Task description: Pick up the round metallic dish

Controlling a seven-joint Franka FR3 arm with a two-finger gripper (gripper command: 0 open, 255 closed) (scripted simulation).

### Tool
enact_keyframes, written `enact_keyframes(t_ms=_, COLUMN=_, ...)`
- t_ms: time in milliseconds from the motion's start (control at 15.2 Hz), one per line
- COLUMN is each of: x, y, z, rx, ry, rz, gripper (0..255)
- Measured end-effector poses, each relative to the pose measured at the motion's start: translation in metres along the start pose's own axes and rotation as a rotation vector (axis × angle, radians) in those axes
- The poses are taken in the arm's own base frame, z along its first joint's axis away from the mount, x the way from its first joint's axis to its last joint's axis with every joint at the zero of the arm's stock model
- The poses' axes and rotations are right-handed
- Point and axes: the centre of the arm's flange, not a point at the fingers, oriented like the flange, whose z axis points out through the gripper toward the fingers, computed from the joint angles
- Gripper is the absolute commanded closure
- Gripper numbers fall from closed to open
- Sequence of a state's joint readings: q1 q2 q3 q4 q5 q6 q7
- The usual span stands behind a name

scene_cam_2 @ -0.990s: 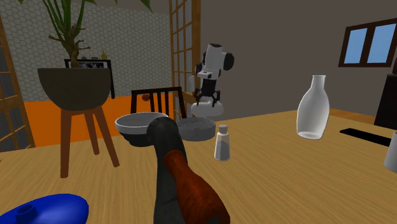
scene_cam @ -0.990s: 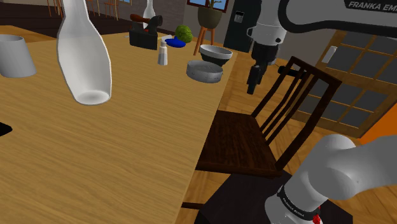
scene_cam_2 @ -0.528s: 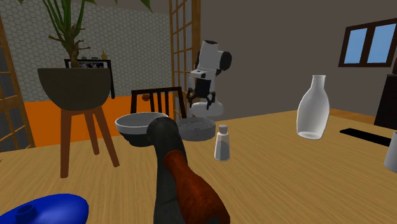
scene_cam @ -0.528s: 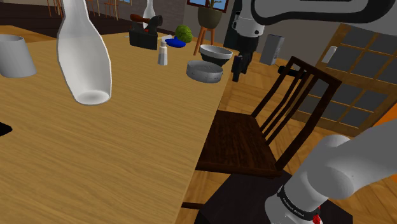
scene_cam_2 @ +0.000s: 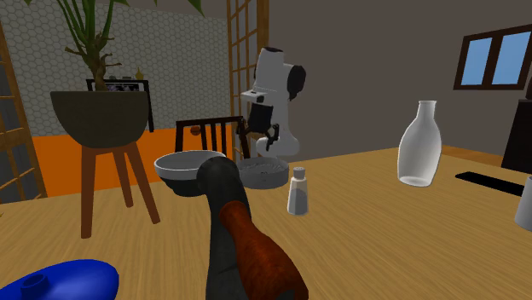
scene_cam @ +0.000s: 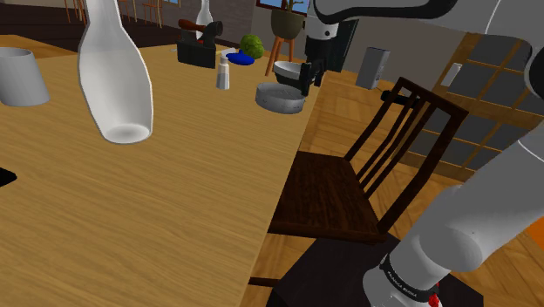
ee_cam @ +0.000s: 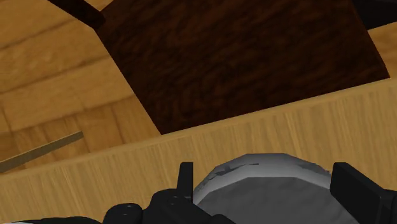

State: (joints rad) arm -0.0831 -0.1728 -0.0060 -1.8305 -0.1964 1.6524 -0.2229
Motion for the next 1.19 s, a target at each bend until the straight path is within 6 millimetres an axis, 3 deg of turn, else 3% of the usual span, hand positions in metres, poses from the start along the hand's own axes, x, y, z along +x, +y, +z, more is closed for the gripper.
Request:
enact_keyframes(t_ms=528, x=0.084, y=0.056, z=-0.007, rx=-0.026, ry=0.017, rz=0.018, gripper=0)
enact_keyframes(t_ms=924, x=0.087, y=0.057, z=0.006, rx=-0.037, ry=0.039, rz=0.025, gripper=0)
enact_keyframes(t_ms=1056, x=0.090, y=0.056, z=0.022, rx=-0.032, ry=0.027, rz=0.022, gripper=0)
enact_keyframes(t_ms=1122, x=0.092, y=0.055, z=0.028, rx=-0.030, ry=0.022, rz=0.021, gripper=255)
enact_keyframes(t_ms=1188, x=0.094, y=0.054, z=0.032, rx=-0.029, ry=0.020, rz=0.020, gripper=255)
